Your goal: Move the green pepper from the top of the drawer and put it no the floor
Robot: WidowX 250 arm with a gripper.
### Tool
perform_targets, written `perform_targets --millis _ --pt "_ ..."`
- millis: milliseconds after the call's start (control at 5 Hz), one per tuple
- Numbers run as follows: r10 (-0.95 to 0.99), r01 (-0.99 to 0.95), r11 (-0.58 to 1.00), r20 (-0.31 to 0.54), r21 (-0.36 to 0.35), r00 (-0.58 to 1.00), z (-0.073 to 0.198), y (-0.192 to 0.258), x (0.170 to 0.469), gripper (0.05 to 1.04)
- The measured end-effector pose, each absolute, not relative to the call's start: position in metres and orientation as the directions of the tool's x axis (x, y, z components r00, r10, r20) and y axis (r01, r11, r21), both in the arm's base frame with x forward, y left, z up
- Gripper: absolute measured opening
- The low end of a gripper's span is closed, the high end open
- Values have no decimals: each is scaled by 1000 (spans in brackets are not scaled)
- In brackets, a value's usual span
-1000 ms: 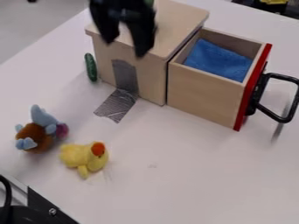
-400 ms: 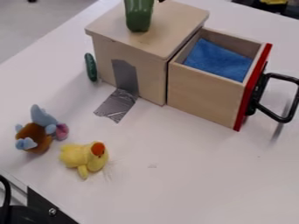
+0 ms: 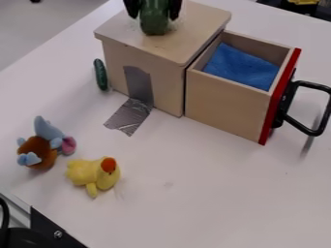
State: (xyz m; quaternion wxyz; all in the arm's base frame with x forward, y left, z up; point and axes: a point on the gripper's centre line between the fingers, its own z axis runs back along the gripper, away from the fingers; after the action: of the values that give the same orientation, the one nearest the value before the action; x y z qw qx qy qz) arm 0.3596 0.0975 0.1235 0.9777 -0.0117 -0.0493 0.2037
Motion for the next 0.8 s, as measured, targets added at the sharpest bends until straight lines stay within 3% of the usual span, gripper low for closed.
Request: perform_targets --millis 200,400,600,800 --pt "410 -410 912 75 -14 909 115 102 361 968" --pt "400 -399 917 89 -24 912 112 100 363 827" --pt "338 -338 941 84 -18 937 115 87 348 827" --pt "228 -223 974 150 -48 962 138 54 327 827"
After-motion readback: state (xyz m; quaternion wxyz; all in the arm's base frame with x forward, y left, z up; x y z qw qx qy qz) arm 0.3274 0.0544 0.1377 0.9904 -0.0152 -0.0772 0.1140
